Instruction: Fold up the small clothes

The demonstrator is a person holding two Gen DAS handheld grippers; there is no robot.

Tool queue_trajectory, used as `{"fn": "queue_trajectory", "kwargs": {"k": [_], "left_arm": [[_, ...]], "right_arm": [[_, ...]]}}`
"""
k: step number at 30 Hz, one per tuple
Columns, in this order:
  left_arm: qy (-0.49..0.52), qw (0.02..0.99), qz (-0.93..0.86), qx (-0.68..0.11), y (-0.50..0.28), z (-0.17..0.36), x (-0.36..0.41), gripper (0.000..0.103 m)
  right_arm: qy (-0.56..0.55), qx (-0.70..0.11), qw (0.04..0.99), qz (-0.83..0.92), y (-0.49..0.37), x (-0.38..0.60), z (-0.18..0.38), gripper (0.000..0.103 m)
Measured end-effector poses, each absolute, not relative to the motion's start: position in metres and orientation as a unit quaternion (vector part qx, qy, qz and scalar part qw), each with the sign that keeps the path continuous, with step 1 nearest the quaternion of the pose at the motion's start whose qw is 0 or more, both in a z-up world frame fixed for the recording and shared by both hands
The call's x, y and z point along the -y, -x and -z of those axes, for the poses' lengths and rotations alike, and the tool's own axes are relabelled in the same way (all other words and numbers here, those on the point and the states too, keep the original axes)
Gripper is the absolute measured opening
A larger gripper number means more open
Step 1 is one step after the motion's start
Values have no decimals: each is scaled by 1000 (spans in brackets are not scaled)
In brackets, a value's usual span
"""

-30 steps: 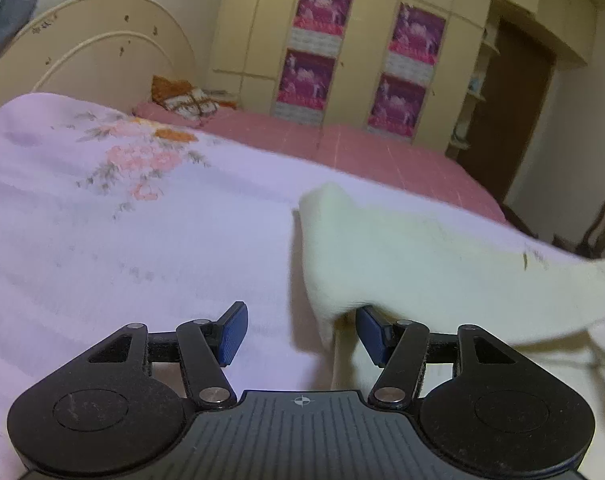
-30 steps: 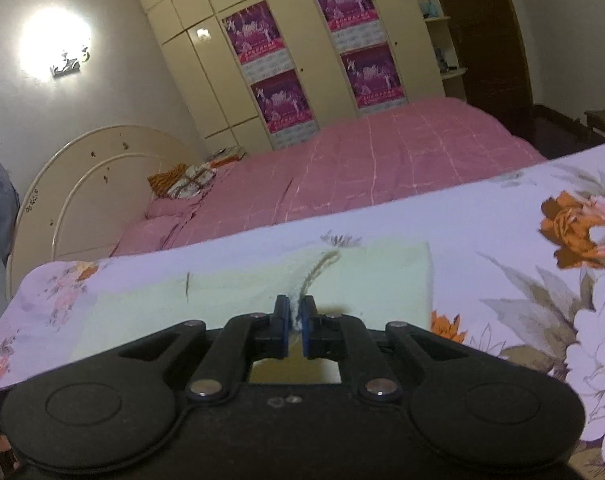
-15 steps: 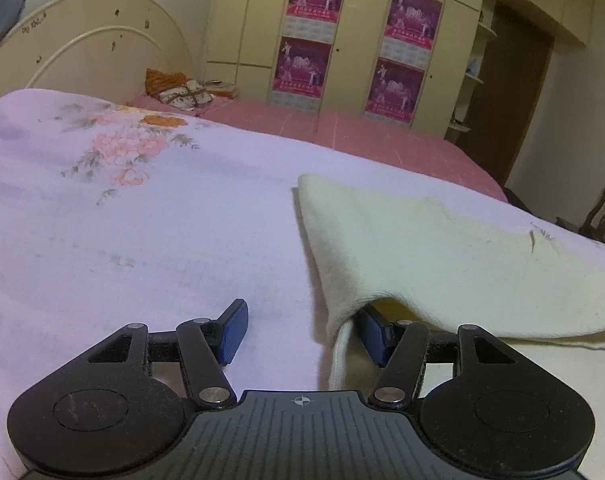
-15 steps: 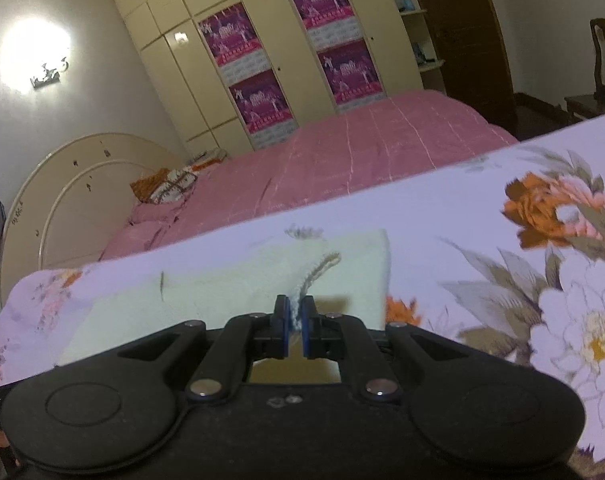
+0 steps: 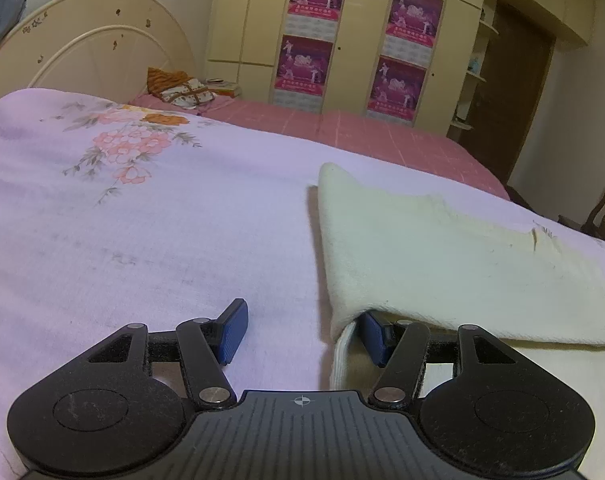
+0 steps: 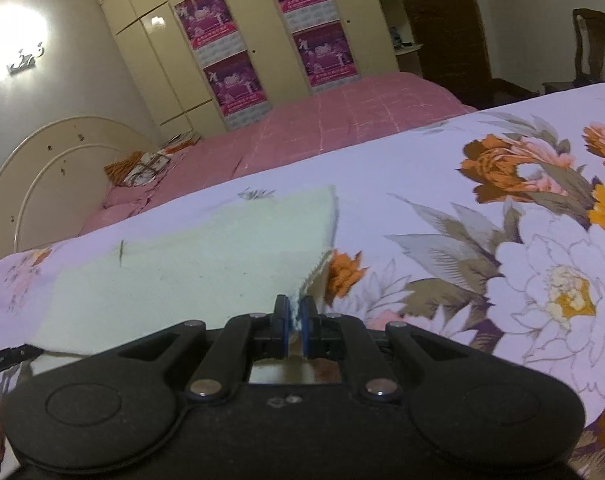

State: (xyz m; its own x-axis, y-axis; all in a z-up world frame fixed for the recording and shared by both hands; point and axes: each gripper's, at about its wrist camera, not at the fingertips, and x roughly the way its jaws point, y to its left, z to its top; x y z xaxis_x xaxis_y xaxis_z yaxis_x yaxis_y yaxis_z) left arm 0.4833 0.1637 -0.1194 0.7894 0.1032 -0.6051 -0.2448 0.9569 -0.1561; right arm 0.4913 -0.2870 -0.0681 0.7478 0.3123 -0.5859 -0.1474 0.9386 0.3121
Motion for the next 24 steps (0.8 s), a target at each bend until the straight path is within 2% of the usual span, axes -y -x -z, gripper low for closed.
{"fn": "queue_trajectory", "kwargs": {"k": [6, 8, 9, 11, 14, 18, 22, 24], "left_arm": [[121, 938, -78, -317, -471, 108, -165, 60], [131, 949, -69, -279, -451, 94, -167, 60], [132, 955, -60, -260, -445, 87, -164, 60], [134, 961, -26, -239, -447, 76, -155, 60], [124, 958, 20, -256, -472, 79, -132, 60], [96, 949, 8, -301, -497, 115, -123, 60], [34, 951, -34, -304, -494, 108, -121, 60], [52, 952, -31, -300, -493, 103, -128, 60]], "right_arm": [[-98, -354, 921, -132, -496, 283, 76, 7], [-101, -355, 919, -137, -496, 286, 74, 10], [-101, -348, 922, -133, -494, 289, 69, 17], [-98, -322, 932, -131, -488, 293, 61, 18], [-93, -327, 930, -136, -495, 290, 62, 12], [-86, -343, 925, -137, -504, 277, 74, 15], [-59, -345, 925, -147, -504, 276, 73, 15], [-54, -318, 937, -137, -500, 285, 64, 15]]}}
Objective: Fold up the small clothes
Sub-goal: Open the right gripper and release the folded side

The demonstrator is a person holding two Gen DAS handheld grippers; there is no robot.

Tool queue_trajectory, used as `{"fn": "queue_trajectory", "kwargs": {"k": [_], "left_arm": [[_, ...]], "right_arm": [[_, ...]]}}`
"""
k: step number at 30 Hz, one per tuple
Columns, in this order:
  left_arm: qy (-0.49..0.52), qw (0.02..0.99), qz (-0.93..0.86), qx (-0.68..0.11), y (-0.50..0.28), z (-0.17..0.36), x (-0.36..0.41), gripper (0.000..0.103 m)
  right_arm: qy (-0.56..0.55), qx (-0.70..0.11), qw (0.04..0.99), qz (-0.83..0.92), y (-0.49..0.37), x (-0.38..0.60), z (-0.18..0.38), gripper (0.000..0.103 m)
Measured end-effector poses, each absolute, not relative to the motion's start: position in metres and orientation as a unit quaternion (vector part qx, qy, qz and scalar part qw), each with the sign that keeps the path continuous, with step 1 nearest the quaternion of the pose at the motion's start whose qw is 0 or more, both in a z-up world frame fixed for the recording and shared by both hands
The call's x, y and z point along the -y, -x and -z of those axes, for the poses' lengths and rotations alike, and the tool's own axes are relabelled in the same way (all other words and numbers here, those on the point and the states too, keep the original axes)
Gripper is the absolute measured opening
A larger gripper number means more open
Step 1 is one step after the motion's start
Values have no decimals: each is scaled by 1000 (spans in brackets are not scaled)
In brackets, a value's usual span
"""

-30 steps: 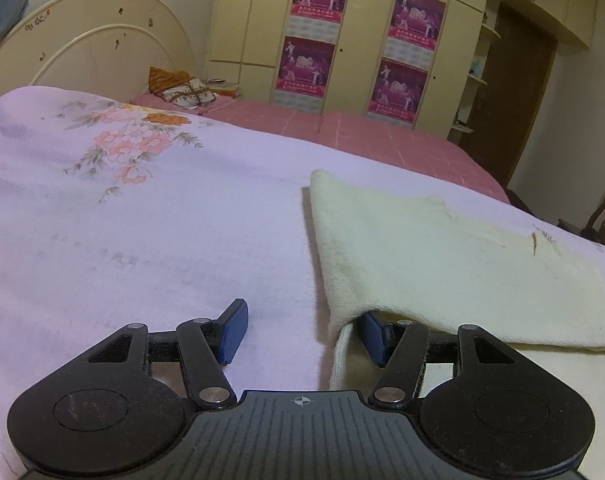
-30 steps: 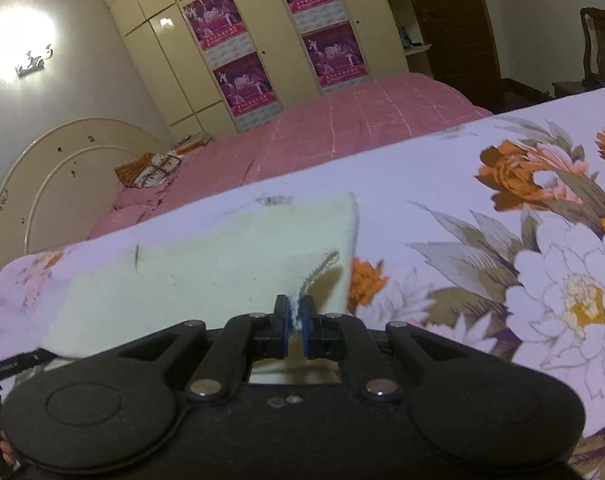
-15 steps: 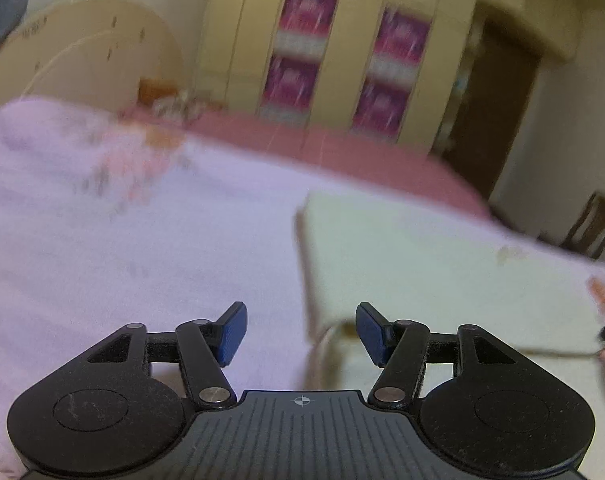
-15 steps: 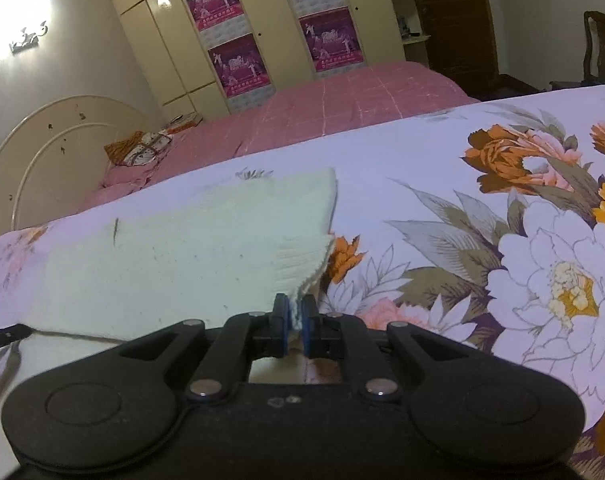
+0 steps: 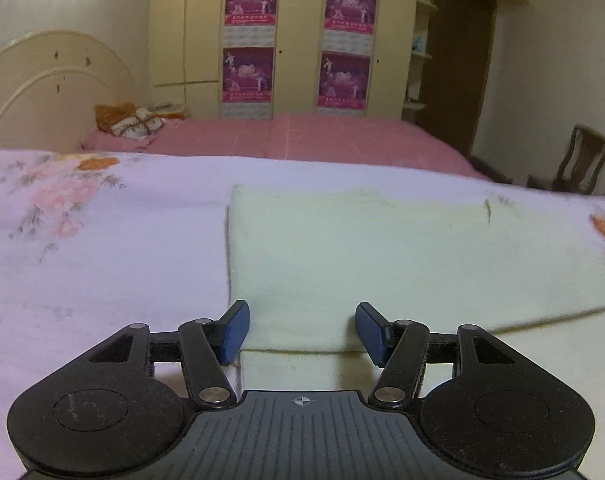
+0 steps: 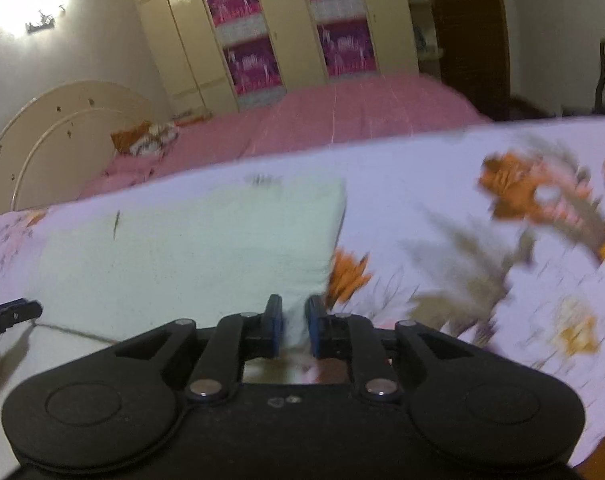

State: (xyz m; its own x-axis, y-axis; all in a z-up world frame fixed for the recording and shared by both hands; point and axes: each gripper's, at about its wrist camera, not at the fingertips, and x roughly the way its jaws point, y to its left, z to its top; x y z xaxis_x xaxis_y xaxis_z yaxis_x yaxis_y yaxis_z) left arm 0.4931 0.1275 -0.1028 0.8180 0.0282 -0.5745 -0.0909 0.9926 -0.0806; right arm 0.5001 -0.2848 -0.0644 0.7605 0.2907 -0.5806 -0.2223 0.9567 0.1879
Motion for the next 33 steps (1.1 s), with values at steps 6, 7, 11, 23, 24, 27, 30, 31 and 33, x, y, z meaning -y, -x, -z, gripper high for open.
{"fn": "queue_trajectory", "kwargs": {"k": [6, 7, 11, 23, 24, 27, 30, 31, 33], "left_arm": [[72, 956, -3, -283, -512, 99, -114, 60], [61, 953, -4, -296, -517, 107, -115, 60], [36, 959, -26, -278, -522, 99, -118, 60], [6, 944, -73, -320, -593, 110, -137, 66], [3, 941, -89, -326, -592, 111, -141, 75], [29, 944, -109, -310, -577, 104, -154, 80], [5, 961, -85, -262, -551, 88, -129, 80], [3, 966, -68, -251, -545, 84, -115, 80], [-13, 969, -24, -246, -542, 82, -81, 80]], "right_arm": [[-68, -308, 937, -149, -510, 289, 70, 16], [-63, -314, 934, -157, -511, 284, 75, 16], [-29, -321, 934, -157, -511, 276, 84, 17], [-15, -304, 938, -167, -552, 255, 85, 18], [-17, -304, 939, -160, -552, 259, 86, 18], [-27, -305, 940, -148, -550, 271, 84, 15], [-28, -286, 945, -153, -536, 272, 74, 21], [-30, -283, 945, -160, -533, 270, 73, 21], [-28, -282, 941, -183, -526, 259, 73, 21]]}}
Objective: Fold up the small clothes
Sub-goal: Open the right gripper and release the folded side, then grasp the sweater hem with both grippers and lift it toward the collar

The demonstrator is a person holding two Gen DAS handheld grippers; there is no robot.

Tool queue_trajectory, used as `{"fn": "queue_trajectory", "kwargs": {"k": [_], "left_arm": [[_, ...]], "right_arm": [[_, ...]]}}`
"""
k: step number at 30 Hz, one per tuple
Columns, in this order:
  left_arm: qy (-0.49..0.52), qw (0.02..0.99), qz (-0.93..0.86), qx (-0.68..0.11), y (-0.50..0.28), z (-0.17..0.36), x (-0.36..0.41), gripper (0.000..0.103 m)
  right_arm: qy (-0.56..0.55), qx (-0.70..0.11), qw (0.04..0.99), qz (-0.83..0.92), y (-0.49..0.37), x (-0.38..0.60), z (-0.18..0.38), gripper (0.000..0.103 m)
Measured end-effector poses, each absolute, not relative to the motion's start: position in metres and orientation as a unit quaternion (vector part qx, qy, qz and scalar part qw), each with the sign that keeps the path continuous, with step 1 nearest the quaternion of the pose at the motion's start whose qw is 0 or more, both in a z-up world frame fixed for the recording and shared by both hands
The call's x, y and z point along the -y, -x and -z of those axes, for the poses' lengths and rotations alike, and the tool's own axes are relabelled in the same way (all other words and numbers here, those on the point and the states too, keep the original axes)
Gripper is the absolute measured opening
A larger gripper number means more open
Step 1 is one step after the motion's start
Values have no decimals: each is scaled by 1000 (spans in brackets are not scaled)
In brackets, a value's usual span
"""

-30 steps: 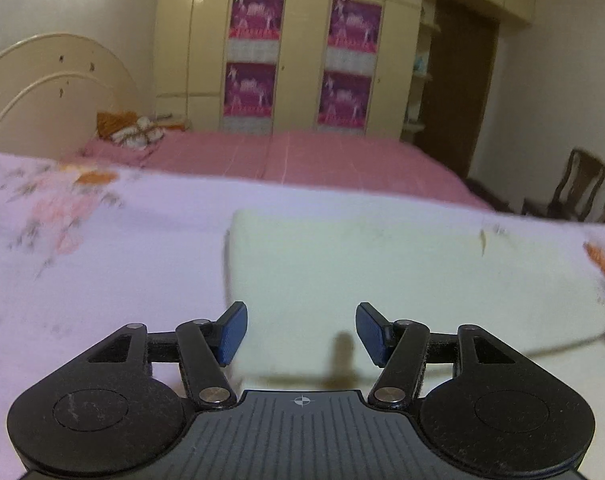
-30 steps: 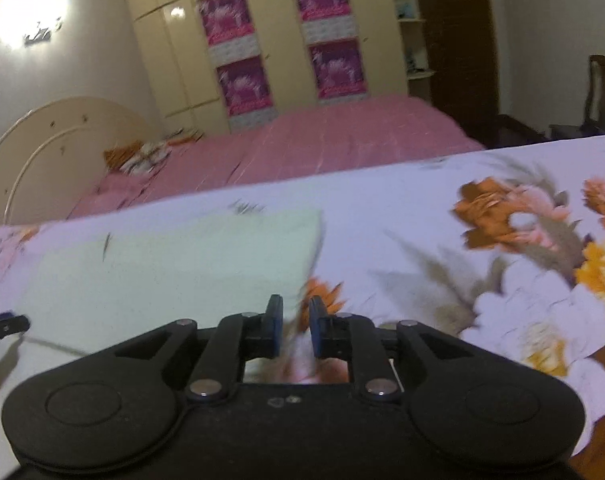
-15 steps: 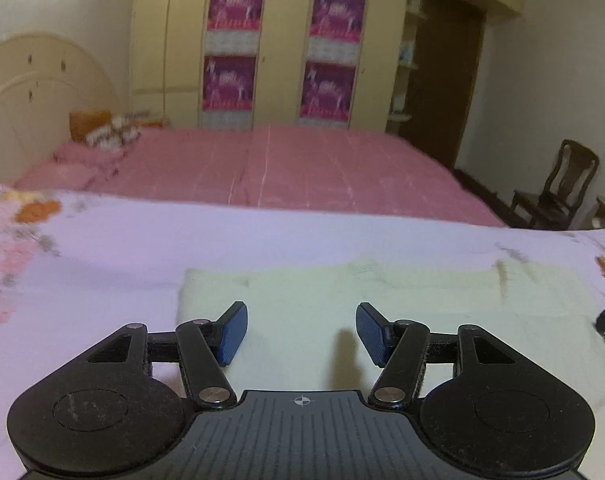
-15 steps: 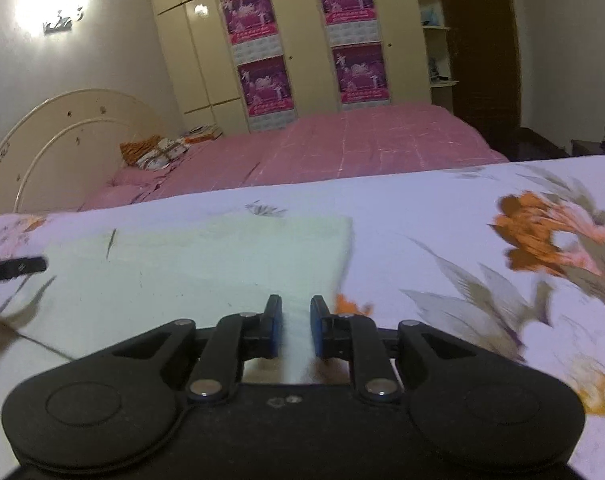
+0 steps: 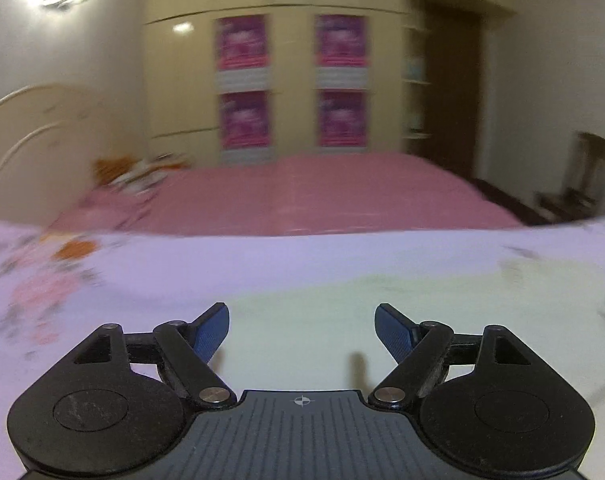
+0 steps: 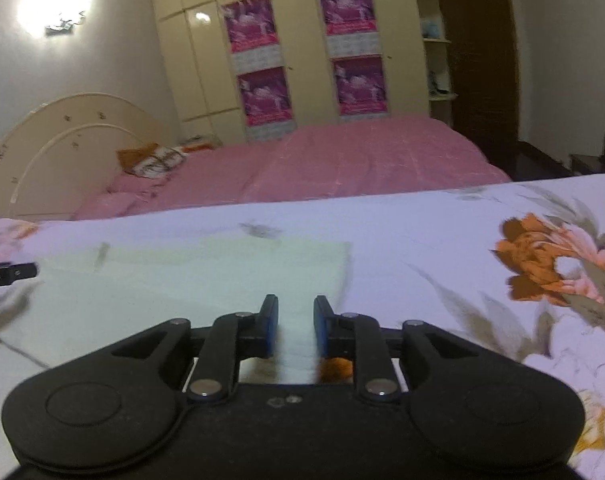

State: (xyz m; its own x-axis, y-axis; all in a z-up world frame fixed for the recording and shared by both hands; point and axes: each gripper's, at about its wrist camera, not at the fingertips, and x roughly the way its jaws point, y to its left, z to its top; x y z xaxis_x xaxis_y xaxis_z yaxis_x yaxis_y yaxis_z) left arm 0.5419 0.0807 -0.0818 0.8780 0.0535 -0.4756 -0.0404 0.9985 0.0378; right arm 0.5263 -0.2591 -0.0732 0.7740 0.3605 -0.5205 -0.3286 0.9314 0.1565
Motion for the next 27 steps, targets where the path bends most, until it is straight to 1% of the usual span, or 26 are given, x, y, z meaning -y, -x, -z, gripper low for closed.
{"fn": "queue_trajectory", "kwargs": {"k": [3, 5, 6, 7, 8, 9, 13, 15, 19, 22, 25, 27], "left_arm": [[-26, 967, 17, -252, -539, 87, -41, 80], [-18, 965, 30, -262, -540, 91, -22, 80], [-13, 963, 35, -267, -539, 93, -16, 80], [-12, 960, 38, -278, -539, 96, -7, 81], [-16, 957, 37, -288, -540, 100, -2, 81], [-21, 956, 32, -292, -539, 102, -1, 81], [-20, 953, 18, -302, -531, 100, -14, 81], [-21, 952, 10, -306, -523, 103, -33, 81], [-18, 952, -8, -307, -510, 103, -66, 86], [-19, 951, -16, -309, -510, 104, -67, 87], [-22, 949, -24, -313, -512, 102, -65, 87], [-26, 948, -26, -316, -511, 98, -64, 87]], "right_arm": [[-4, -287, 935, -207, -523, 233, 79, 21], [10, -287, 933, -216, -518, 217, 81, 23], [10, -287, 932, -220, -515, 209, 82, 29], [8, -287, 932, -223, -513, 202, 82, 39], [5, -285, 932, -225, -511, 196, 81, 43], [3, -283, 932, -226, -509, 190, 81, 44], [22, -296, 933, -206, -510, 188, 82, 41], [31, -300, 934, -190, -508, 199, 83, 40], [27, -302, 941, -152, -501, 238, 84, 39], [14, -307, 941, -141, -498, 251, 86, 41], [23, -308, 941, -137, -499, 245, 87, 42], [24, -311, 941, -131, -499, 244, 85, 41]]}}
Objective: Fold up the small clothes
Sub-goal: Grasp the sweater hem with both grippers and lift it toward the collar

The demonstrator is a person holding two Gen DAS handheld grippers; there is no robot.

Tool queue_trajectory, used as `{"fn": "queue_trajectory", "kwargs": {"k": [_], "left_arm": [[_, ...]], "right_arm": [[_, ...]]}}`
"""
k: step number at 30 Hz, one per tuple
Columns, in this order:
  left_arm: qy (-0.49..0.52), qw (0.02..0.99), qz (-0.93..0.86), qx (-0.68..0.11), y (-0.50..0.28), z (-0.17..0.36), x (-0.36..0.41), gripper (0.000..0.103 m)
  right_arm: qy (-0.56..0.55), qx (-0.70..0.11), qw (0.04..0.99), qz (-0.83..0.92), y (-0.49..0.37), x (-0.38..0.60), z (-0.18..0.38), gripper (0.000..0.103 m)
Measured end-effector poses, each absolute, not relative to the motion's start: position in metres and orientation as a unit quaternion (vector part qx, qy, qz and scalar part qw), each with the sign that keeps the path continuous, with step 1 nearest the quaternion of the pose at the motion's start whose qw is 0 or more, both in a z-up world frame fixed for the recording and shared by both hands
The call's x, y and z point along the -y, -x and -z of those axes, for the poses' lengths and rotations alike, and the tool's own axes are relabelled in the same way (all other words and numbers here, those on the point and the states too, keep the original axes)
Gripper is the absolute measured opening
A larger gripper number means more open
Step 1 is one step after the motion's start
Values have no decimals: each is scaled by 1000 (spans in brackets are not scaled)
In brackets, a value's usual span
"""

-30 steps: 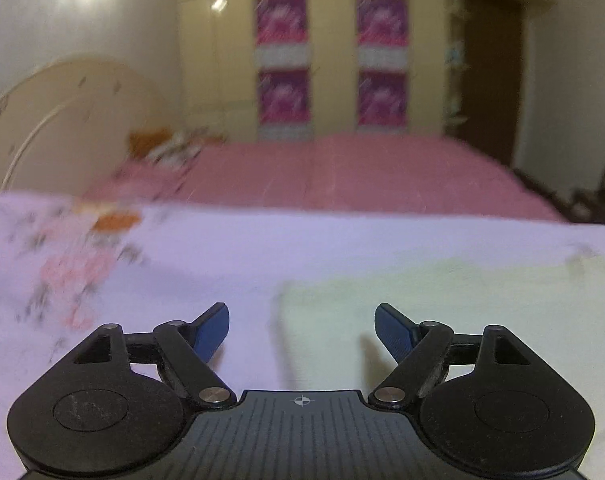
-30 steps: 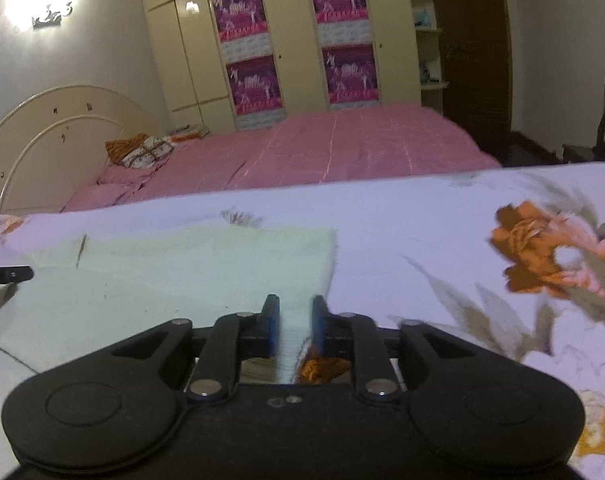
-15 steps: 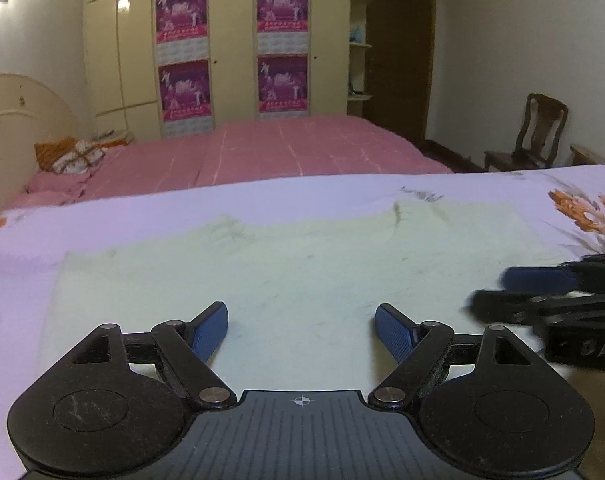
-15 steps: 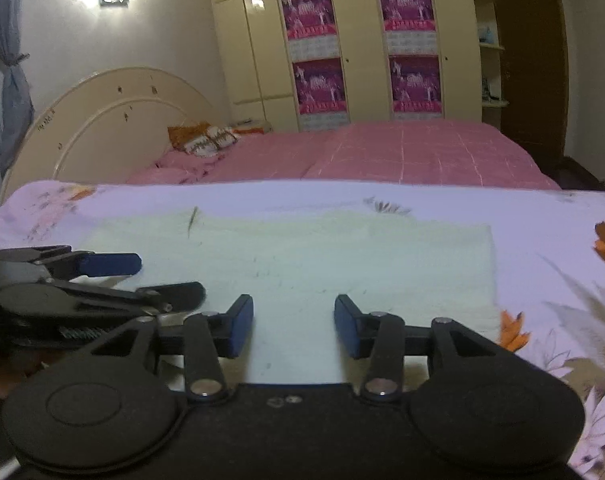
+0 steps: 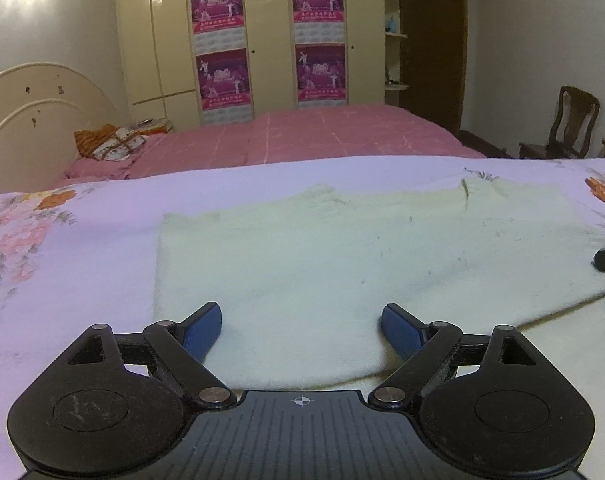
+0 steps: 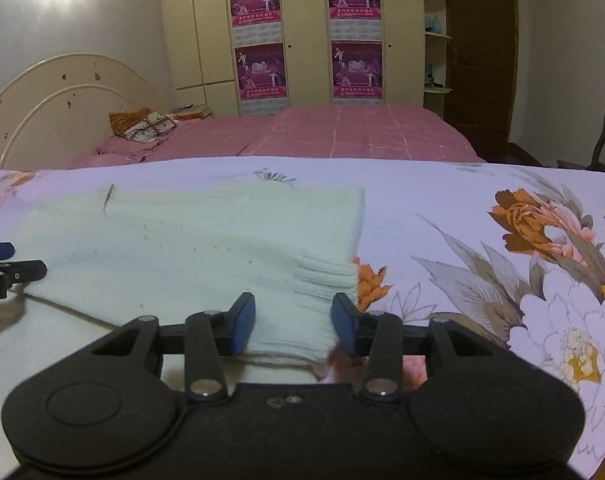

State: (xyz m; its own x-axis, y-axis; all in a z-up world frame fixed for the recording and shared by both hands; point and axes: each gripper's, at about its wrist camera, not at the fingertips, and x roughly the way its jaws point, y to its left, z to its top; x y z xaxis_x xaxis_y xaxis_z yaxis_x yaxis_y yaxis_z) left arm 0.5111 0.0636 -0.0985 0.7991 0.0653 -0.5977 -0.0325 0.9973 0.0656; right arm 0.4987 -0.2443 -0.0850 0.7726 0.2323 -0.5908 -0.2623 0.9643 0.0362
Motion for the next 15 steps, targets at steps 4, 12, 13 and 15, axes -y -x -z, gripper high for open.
{"fn": "queue_trajectory", "kwargs": {"k": [4, 12, 13, 15], "left_arm": [[-32, 945, -32, -324, -490, 91, -67, 87], [6, 942, -31, -333, -388, 83, -81, 87], [10, 941, -32, -336, -374, 83, -83, 87], [11, 939, -33, -342, -346, 82, -88, 87]], "right_arm": [[16, -304, 943, -135, -482, 251, 74, 40], [-30, -342, 929, -138, -407, 296, 67, 40], [-31, -344, 929, -135, -397, 299, 66, 41], [-41, -352, 926, -128, -374, 307, 63, 41]]}}
